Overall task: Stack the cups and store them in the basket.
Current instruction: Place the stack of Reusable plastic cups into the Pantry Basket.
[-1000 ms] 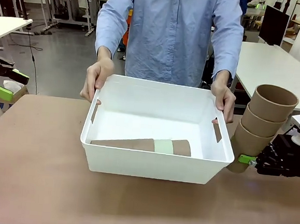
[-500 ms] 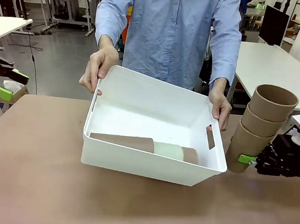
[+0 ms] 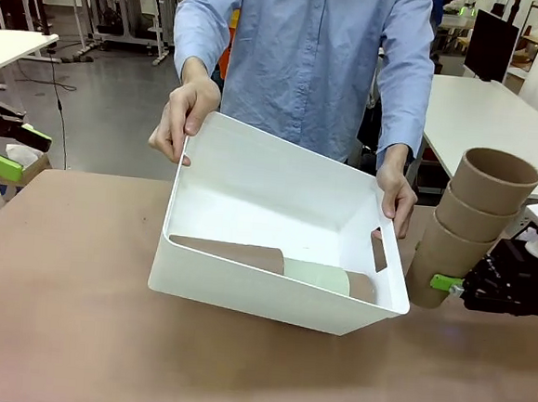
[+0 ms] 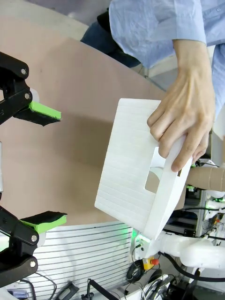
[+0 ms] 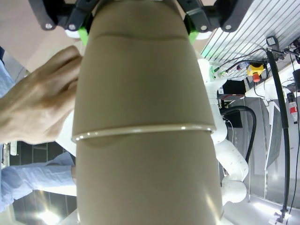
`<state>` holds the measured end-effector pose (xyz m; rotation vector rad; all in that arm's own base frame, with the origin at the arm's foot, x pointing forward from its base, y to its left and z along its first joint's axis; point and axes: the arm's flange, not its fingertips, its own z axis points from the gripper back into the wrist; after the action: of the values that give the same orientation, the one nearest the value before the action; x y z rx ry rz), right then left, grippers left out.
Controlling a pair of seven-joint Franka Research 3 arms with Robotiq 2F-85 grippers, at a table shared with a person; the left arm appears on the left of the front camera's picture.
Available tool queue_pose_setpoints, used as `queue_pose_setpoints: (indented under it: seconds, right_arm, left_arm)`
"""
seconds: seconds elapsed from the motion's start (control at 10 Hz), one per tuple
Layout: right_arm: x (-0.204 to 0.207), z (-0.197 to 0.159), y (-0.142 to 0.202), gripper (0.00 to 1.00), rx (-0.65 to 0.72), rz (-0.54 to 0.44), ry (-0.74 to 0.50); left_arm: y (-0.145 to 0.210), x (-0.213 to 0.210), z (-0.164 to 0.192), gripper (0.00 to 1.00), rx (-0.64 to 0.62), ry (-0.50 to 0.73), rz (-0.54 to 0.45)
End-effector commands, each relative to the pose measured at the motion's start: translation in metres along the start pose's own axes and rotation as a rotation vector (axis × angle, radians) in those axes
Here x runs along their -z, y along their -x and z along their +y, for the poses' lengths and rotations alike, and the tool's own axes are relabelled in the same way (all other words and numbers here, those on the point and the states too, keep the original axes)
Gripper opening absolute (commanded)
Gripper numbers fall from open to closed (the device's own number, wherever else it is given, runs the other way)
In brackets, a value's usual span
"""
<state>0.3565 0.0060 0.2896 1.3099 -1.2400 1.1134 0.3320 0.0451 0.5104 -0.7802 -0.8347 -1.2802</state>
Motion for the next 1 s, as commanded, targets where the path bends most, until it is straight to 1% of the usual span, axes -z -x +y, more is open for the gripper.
queue_pose_setpoints:
  seconds: [0.0, 0.2, 0.3, 0.5, 0.6, 0.7, 0.8, 0.9]
  right_arm:
    - [-0.002, 0.020, -0.055, 0.84, 0.035, -0.003, 0.031]
    - [0.003, 0.033, -0.103, 0.84, 0.075, 0.076, 0.078]
    - [0.010, 0.039, -0.126, 0.84, 0.092, 0.135, 0.101]
    - [0.035, 0.049, -0.169, 0.84, 0.119, 0.261, 0.163]
    - [0.051, 0.046, -0.186, 0.84, 0.114, 0.322, 0.194]
    - [0.067, 0.045, -0.198, 0.84, 0.110, 0.387, 0.213]
    - [0.090, 0.037, -0.209, 0.84, 0.104, 0.451, 0.229]
    - [0.109, 0.032, -0.212, 0.84, 0.103, 0.506, 0.235]
  left_arm:
    - [-0.004, 0.000, 0.001, 0.96, -0.008, 0.004, -0.005]
    - [-0.004, 0.000, 0.001, 0.96, -0.008, 0.004, -0.005]
    - [-0.004, 0.000, 0.001, 0.96, -0.008, 0.004, -0.005]
    - [-0.004, 0.000, 0.001, 0.96, -0.008, 0.004, -0.005]
    - [-0.004, 0.000, 0.001, 0.96, -0.008, 0.004, -0.005]
    - [-0.004, 0.000, 0.001, 0.96, -0.008, 0.004, -0.005]
    - [-0.004, 0.000, 0.001, 0.96, -0.008, 0.004, -0.005]
    - [-0.004, 0.000, 0.001, 0.96, -0.008, 0.004, -0.005]
